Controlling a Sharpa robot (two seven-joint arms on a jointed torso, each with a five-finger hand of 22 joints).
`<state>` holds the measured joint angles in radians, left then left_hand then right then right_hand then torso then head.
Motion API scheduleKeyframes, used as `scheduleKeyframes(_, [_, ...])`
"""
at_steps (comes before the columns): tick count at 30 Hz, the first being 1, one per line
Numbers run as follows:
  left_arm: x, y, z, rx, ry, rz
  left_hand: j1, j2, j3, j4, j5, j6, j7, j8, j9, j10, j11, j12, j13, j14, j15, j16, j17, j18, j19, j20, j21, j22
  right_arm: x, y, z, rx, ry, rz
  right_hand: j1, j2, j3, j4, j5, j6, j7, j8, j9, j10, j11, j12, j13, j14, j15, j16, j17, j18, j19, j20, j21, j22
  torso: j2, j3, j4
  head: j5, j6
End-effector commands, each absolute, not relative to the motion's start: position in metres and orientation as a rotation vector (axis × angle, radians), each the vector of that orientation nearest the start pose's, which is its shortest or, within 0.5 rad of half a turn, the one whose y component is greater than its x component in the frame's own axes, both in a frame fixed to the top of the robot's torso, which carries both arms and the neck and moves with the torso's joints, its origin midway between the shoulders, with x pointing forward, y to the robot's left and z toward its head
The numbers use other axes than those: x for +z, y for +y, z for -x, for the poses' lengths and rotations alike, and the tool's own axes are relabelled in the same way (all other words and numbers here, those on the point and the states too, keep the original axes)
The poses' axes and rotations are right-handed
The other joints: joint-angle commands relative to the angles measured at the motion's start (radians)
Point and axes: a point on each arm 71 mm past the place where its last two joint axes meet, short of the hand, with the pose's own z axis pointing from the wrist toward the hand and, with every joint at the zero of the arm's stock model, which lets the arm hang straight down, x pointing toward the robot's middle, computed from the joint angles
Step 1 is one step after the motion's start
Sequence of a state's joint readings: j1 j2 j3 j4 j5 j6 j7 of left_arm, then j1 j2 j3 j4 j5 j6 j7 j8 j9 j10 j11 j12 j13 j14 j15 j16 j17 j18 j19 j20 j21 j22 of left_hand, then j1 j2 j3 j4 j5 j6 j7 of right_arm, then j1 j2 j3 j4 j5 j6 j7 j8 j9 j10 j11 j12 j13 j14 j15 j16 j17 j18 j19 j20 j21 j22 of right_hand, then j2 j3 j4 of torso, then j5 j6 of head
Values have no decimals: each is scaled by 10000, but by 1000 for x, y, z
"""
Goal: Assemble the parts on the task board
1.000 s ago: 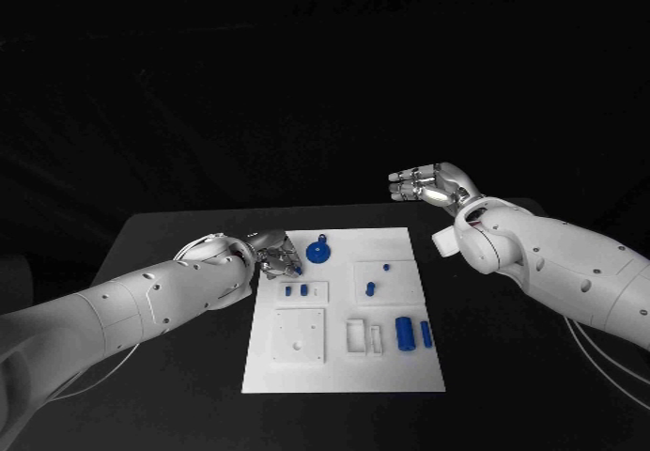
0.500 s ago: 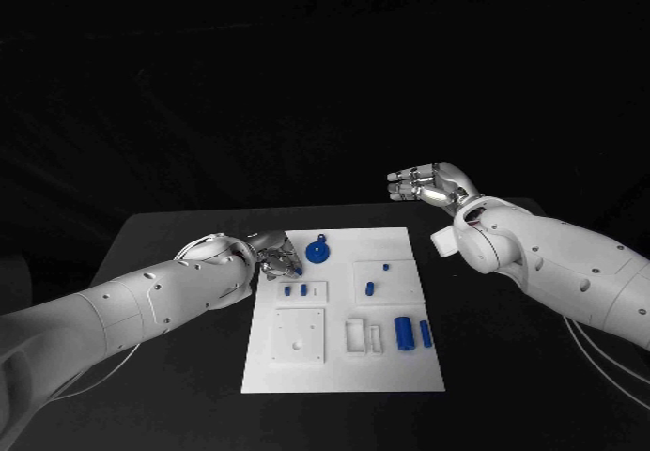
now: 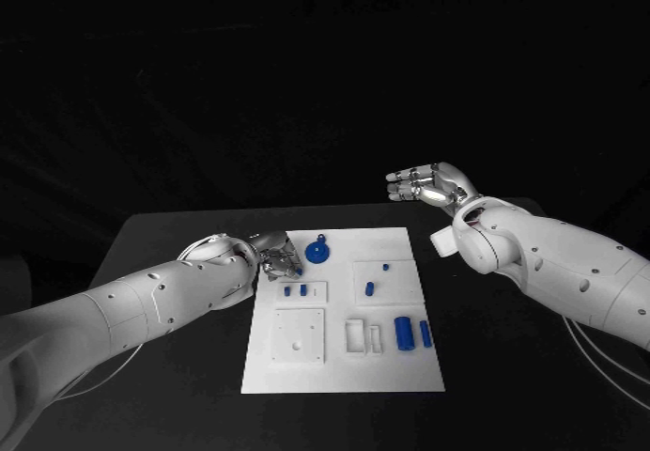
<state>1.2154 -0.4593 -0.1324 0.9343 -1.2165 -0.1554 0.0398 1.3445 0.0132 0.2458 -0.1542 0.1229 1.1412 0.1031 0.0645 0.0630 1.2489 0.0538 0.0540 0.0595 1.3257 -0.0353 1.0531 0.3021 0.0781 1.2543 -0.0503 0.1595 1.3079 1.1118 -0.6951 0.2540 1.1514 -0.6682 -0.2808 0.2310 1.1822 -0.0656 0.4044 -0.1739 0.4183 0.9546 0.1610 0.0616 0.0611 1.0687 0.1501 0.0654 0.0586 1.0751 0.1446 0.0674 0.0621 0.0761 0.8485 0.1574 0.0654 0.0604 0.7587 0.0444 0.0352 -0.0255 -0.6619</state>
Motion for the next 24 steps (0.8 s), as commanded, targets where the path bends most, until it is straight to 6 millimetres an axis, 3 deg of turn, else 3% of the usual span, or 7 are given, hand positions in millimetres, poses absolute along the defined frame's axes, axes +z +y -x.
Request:
scheduleKeyframes(1, [-245, 166, -565, -6384, 19048, -479, 22, 90, -31, 28, -66, 12, -21, -22, 9, -74, 32, 39, -9, 49, 19, -67, -12, 2, 73, -13, -40, 152, -151, -249, -563, 11760, 14028, -6535, -51, 54, -38, -3, 68, 18, 26, -19, -14, -57, 6, -55, -13, -47, 41, -49, -15, 64, -45, 15, -61, -15, 1, -4, 2, 0, 1])
scheduleKeyframes(17, [-248, 167, -563, -5925, 19382, -510, 57, 73, -36, 35, -91, -111, 16, -30, 2, -132, 58, 39, -9, 4, 37, -132, -46, 15, 82, 3, -115, 161, -152, -249, -563, 11760, 14049, -6543, -51, 54, -38, -3, 68, 18, 26, -19, -14, -57, 6, -55, -13, -47, 41, -49, -15, 64, -45, 15, -61, -15, -2, -23, 17, -30, -10])
scheduleKeyframes(24, [-247, 170, -563, -5854, 19181, -401, 173, -145, 7, -122, -95, -798, 37, -38, -14, 64, -1, 41, -3, 35, -5, -169, -70, 23, 120, -30, -117, 178, -152, -249, -563, 11758, 14055, -6545, -53, 56, -39, -6, 70, 16, 26, -19, -14, -57, 6, -54, -13, -47, 42, -49, -15, 64, -43, 15, -61, -15, 3, -12, 20, -23, -8])
